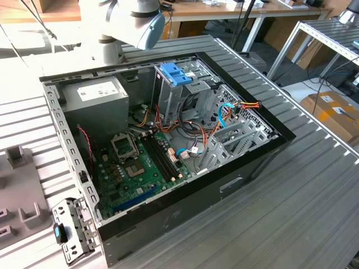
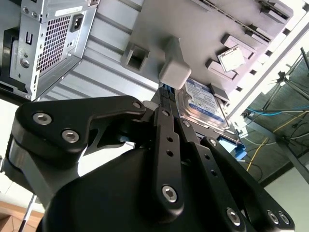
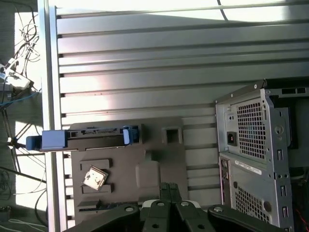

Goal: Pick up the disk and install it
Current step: 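Reach for the disk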

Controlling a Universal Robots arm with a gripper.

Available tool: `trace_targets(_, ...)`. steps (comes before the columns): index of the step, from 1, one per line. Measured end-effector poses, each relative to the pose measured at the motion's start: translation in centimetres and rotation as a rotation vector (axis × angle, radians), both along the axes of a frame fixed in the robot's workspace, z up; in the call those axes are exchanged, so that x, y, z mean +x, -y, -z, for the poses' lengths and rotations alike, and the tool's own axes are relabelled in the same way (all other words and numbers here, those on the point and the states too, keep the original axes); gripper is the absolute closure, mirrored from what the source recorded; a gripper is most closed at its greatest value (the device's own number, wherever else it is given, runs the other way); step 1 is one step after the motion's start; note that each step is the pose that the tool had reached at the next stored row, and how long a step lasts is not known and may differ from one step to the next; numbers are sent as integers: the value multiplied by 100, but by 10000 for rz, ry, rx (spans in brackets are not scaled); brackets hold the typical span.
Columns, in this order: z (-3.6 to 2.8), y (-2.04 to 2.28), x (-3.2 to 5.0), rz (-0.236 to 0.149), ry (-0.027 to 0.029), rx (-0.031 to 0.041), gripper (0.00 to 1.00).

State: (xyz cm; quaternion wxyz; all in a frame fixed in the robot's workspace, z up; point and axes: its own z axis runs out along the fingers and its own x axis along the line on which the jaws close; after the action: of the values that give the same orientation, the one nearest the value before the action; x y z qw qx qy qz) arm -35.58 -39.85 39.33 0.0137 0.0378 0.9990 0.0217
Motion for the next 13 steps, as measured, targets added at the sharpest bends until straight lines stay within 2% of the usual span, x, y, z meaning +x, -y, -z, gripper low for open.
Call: trace_targets(13, 0, 0, -131, 1, 0, 0, 89)
